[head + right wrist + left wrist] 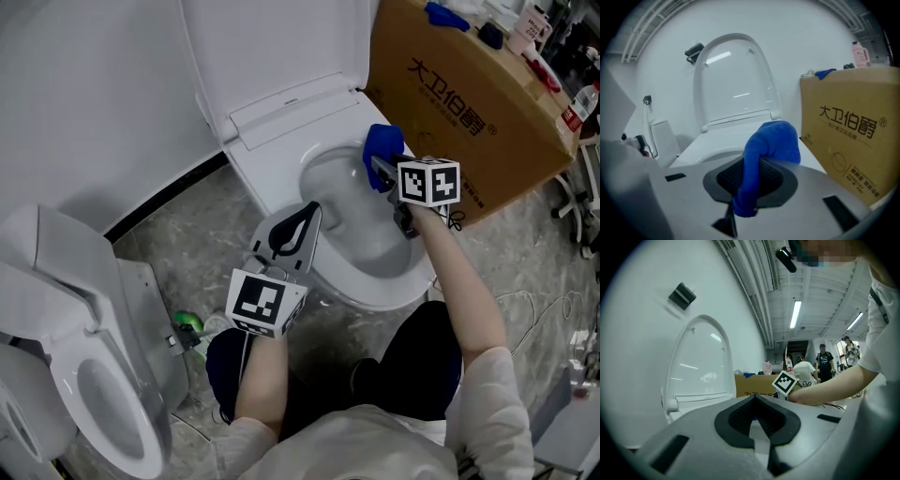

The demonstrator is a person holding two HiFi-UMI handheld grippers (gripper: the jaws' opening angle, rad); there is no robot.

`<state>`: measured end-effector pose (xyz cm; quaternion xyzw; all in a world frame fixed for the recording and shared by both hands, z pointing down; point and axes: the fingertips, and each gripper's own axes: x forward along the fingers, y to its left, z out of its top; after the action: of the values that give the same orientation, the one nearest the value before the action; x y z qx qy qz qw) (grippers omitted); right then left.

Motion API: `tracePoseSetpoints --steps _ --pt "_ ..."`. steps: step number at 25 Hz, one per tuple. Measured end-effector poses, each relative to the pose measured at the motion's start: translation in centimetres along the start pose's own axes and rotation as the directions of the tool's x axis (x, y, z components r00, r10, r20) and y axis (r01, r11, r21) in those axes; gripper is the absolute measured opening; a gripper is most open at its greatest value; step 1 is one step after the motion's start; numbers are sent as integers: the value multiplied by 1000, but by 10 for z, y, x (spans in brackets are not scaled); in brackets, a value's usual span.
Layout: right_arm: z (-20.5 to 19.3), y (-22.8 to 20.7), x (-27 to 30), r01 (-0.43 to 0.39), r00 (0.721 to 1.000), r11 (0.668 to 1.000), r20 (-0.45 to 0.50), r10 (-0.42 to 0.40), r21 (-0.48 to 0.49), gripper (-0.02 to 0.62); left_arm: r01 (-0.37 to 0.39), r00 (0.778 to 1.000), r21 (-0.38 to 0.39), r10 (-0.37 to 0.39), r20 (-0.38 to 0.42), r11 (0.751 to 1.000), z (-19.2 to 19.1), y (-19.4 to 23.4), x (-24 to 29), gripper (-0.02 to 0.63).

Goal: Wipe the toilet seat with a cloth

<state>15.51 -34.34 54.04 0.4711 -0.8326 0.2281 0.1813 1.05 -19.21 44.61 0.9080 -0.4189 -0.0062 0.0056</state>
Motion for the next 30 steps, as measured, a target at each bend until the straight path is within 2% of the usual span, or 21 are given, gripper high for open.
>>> tracePoseSetpoints --steps 7,20,30 --pt "-1 -4 5 15 1000 999 -20 -14 51 54 -7 1000 -9 7 10 1000 0 8 -3 8" --pt "1 -4 15 33 999 998 -38 -31 50 54 -16 1000 -7 16 11 1000 0 14 -5 8" --pt "4 9 34 10 997 999 -73 -7 42 54 -16 1000 -27 16 6 1000 1 18 -9 8"
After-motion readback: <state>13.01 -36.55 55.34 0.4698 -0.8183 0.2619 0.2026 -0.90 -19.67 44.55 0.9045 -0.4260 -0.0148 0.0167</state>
